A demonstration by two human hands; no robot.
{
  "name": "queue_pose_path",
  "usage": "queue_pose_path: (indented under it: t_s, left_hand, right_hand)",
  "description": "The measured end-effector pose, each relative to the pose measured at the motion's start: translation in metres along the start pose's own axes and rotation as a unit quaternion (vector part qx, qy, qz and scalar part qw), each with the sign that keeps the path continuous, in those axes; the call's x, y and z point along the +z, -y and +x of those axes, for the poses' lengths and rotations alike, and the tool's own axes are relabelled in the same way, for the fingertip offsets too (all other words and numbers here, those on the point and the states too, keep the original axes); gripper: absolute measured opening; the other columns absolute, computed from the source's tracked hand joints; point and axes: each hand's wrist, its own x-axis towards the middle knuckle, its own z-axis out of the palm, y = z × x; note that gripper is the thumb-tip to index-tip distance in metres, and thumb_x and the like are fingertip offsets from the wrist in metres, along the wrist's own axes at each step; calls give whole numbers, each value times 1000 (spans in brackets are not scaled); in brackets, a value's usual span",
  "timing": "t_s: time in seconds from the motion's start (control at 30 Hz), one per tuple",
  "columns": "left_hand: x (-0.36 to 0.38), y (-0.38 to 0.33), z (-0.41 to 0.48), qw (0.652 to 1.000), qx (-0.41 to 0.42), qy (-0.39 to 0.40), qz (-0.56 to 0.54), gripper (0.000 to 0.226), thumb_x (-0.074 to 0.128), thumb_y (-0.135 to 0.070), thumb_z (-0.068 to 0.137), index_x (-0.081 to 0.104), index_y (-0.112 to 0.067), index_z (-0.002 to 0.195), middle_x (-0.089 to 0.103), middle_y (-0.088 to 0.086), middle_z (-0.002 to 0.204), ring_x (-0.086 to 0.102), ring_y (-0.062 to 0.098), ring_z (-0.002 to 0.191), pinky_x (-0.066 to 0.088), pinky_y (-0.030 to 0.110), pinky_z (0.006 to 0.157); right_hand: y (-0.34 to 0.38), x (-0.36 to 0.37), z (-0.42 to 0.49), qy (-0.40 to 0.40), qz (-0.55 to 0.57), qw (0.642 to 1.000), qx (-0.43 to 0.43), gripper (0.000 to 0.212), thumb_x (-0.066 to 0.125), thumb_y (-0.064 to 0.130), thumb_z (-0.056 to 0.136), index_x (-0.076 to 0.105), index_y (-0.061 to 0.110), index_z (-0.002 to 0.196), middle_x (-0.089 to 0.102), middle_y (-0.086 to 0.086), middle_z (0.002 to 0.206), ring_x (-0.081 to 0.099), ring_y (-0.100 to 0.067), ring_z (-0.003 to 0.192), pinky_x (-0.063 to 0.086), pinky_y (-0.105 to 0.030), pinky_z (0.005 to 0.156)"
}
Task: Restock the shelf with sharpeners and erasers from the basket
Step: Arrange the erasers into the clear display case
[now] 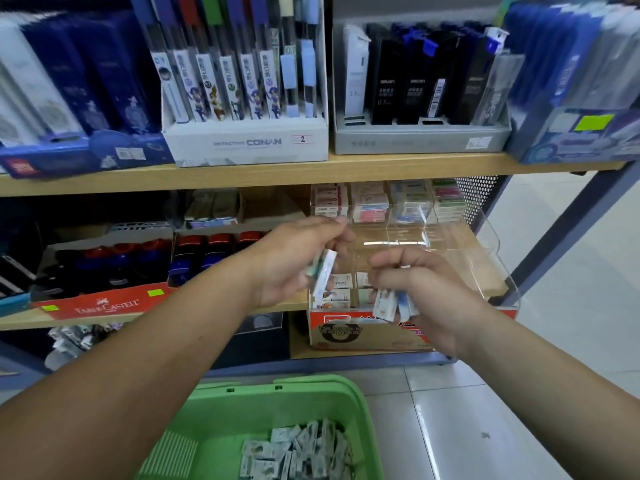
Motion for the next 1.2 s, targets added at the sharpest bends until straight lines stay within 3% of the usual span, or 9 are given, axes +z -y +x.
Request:
queue_pose_path:
  t_s: [0.1,0.2,0.37,0.57,0.7,0.87,0.97,1.07,1.2]
  left_hand:
    - [4,4,-4,991,-39,33,-125,40,55,-36,104,65,-6,129,70,14,106,67,23,88,56,36,68]
    - [8,6,-5,985,-45,37,-164,40,54,-34,104,65,-6,130,69,22,125,68,29,102,57,44,88]
    - [14,7,-3,988,-23,30,-147,38,58,-35,103,69,-6,124,71,14,112,68,25,96,58,38,80]
    - [7,12,3,986,65,-67,136,20,57,-37,104,72,-25,110,76,2,98,68,13,80,57,35,73]
    - [11,13,-1,977,117,-1,181,16,67,-29,100,74,-36,113,66,-12,75,58,10,65,48,23,57]
    - [16,6,2,960,160,15,228,17,70,-28,98,71,-39,111,64,-21,103,60,7,67,55,25,65]
    - [25,9,6,960,143,-29,237,14,76,-27,92,66,-31,101,63,-12,119,66,12,78,61,38,65]
    - [45,11,15,961,152,-31,230,22,73,-22,94,64,-32,111,61,-13,118,62,-1,68,52,20,59]
    - [84,11,32,944,192,-46,263,13,77,-16,89,72,-21,100,67,-13,101,62,-4,88,47,15,73]
  right_hand:
    - [0,8,-2,26,-4,1000,-13,15,81,3,84,76,13,94,78,-6,86,72,-16,69,54,-27,55]
    - [-2,13,-3,21,-38,999,-18,25,88,21,79,78,14,102,81,-6,96,77,-20,83,62,-38,70]
    - [1,13,-7,5,-37,999,-7,18,84,15,86,77,12,103,80,-4,83,69,-10,59,49,-21,46]
    - [1,7,0,-36,-21,999,-5,22,80,13,89,74,8,109,78,-8,86,66,-12,55,43,-21,43]
    - [5,-1,2,-29,3,1000,-4,22,80,15,89,74,7,109,76,-6,81,65,-11,56,47,-26,47]
    - [12,-16,0,-86,-11,996,-37,26,88,23,81,80,17,105,81,-5,94,74,-25,91,56,-47,88]
    - [21,-33,-4,-138,34,989,-28,23,86,21,84,77,11,103,74,-2,80,68,-25,78,58,-44,74]
    - [26,-49,-10,-122,97,987,33,18,74,12,91,71,10,109,66,-8,84,63,-22,71,56,-35,62]
    - [29,-68,-19,-59,133,987,63,35,57,-6,90,69,8,120,74,-13,109,74,-28,95,60,-35,64]
